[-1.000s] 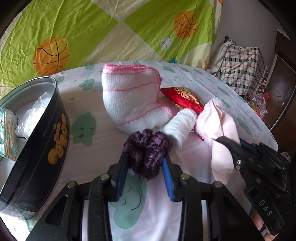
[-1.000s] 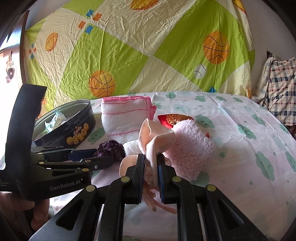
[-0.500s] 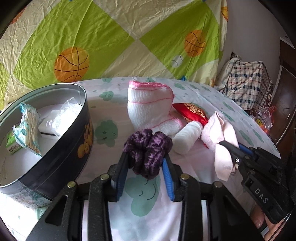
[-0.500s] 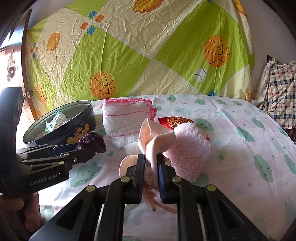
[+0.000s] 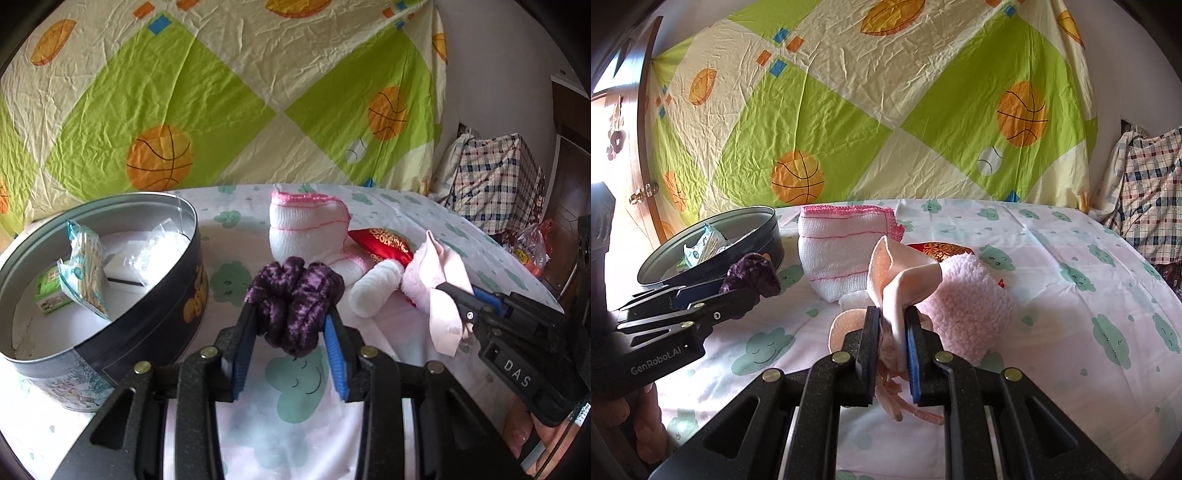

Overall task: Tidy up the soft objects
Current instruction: 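Carry the scrunchie over the tin with the left tool while the right tool carries the pink cloth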

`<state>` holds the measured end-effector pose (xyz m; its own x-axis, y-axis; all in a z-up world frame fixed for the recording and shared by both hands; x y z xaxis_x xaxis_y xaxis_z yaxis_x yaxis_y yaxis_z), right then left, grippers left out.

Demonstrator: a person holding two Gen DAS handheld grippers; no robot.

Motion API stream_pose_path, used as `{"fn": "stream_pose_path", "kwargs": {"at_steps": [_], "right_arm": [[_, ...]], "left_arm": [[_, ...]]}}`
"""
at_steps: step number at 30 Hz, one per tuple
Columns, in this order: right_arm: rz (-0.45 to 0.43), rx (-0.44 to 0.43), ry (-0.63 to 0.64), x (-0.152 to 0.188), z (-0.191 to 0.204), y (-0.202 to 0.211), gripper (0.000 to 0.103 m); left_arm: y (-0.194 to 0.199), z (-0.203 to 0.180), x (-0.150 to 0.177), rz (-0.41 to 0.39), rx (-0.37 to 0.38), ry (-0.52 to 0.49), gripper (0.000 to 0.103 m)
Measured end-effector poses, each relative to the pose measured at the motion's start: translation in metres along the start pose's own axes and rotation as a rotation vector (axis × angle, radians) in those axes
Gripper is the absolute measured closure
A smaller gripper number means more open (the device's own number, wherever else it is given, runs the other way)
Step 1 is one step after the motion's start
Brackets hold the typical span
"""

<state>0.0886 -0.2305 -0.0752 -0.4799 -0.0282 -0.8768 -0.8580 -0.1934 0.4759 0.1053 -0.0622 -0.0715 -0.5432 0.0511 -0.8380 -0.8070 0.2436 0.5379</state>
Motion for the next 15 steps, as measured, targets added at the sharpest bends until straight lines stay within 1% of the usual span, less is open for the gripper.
{"fn": "stream_pose_path", "kwargs": {"at_steps": [3, 7, 15], "right_arm": [[-0.004, 0.005, 0.003, -0.001, 0.001, 0.001, 0.088], [-0.027, 0.01, 0.01, 0.0, 0.002, 0.004, 0.088], [-0.055, 0.025, 0.02, 0.0, 0.009, 0.009, 0.088]], "left_arm": [[0.007, -0.001, 0.0, -0.042, -0.019, -0.016, 0.068], [0.012, 0.004, -0.001, -0.07, -0.027, -0.005, 0.068], [0.025, 0.009, 0.002, -0.128, -0.067, -0.005, 0.068]]}}
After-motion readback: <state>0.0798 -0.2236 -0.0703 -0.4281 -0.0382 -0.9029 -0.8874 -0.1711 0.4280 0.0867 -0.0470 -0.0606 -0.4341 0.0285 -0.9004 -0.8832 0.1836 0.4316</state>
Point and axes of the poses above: each gripper's, at about its wrist camera, not at the fingertips, and y roughly against the way its jaws point, z to its left, x to its underside, the point moved 2 cm from there along -y, roughly the way its jaws point
